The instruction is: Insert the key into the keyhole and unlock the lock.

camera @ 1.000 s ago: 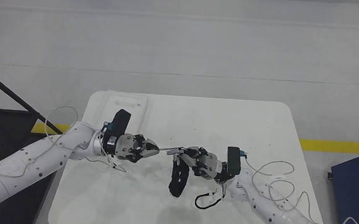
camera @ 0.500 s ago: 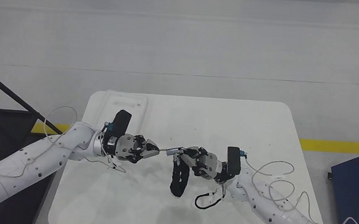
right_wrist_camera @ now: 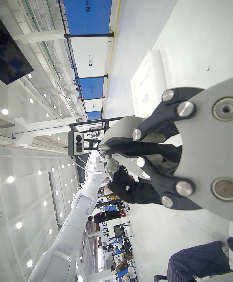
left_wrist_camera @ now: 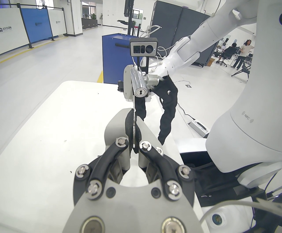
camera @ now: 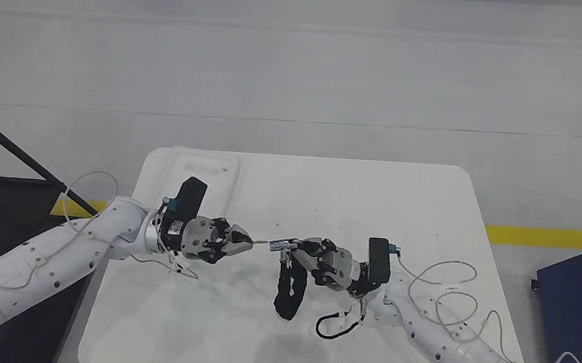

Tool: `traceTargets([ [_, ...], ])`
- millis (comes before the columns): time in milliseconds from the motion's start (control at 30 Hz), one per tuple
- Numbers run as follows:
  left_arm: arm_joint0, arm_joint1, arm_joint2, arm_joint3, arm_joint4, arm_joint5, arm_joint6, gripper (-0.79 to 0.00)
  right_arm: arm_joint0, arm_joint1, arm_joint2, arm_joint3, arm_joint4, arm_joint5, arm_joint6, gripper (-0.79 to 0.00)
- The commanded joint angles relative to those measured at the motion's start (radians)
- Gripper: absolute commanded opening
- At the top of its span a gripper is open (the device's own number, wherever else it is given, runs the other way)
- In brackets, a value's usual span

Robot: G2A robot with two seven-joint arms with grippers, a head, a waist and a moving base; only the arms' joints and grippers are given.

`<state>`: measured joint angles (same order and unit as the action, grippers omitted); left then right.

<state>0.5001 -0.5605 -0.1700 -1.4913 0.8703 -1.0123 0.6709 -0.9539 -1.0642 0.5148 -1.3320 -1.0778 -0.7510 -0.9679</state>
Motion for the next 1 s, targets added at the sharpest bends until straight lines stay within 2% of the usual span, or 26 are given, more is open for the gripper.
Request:
traceTargets([
  [0,0.001,0.002,0.0,-0.009,-0.001,0.0,-0.003,-0.785,0.0,0.0,0.0,0.0,0.0,0.0,0.0,-0.785],
  [967,-0.009,-0.008,0.0,-0.026,-0.045,0.0,-0.067,-0.785,0.0,0.0,0.0,0.0,0.0,0.0,0.0,-0.785],
])
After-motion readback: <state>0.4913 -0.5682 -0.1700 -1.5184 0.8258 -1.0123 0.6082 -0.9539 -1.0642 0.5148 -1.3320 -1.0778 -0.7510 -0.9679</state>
